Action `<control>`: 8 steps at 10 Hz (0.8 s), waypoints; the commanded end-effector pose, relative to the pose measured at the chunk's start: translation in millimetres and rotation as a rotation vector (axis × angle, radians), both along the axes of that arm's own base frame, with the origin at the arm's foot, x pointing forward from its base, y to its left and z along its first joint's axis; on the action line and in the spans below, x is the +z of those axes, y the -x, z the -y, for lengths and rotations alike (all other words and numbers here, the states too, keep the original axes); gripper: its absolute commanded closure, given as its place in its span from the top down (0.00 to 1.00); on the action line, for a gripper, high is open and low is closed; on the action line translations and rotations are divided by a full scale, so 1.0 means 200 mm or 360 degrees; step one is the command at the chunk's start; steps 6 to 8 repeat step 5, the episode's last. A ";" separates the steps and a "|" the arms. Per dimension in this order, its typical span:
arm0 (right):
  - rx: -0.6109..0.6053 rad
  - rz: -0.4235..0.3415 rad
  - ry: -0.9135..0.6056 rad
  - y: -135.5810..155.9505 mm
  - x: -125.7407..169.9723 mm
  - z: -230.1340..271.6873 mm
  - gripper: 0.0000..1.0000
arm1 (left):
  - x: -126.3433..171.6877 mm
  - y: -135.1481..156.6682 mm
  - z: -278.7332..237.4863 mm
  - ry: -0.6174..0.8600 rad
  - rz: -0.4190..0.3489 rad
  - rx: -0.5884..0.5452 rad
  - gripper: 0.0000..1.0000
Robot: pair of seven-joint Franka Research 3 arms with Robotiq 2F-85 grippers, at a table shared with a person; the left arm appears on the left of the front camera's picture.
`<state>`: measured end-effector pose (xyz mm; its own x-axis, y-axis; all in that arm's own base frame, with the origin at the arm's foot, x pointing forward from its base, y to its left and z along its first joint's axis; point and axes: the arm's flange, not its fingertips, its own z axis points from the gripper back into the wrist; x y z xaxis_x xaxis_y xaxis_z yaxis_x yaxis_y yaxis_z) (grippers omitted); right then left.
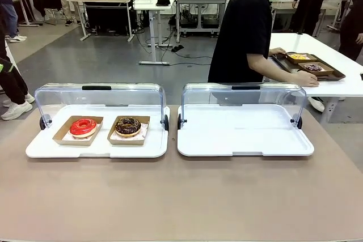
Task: Provide the desired donut to the person.
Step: Place the picked Paper togo box onto the Handle tray extended by the person.
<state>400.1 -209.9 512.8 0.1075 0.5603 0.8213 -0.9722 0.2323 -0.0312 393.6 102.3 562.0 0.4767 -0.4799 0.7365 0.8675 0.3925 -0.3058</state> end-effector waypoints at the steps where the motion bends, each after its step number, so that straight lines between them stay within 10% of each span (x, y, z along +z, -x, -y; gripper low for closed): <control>1: 0.0000 0.0002 0.0006 0.00 0.00 0.00 1.00 | 0.01 0.00 0.01 0.0028 -0.0011 0.0014 1.00; 8: 0.0000 0.0002 0.0006 0.00 0.00 0.00 1.00 | 0.01 0.00 0.01 0.0028 -0.0011 0.0014 1.00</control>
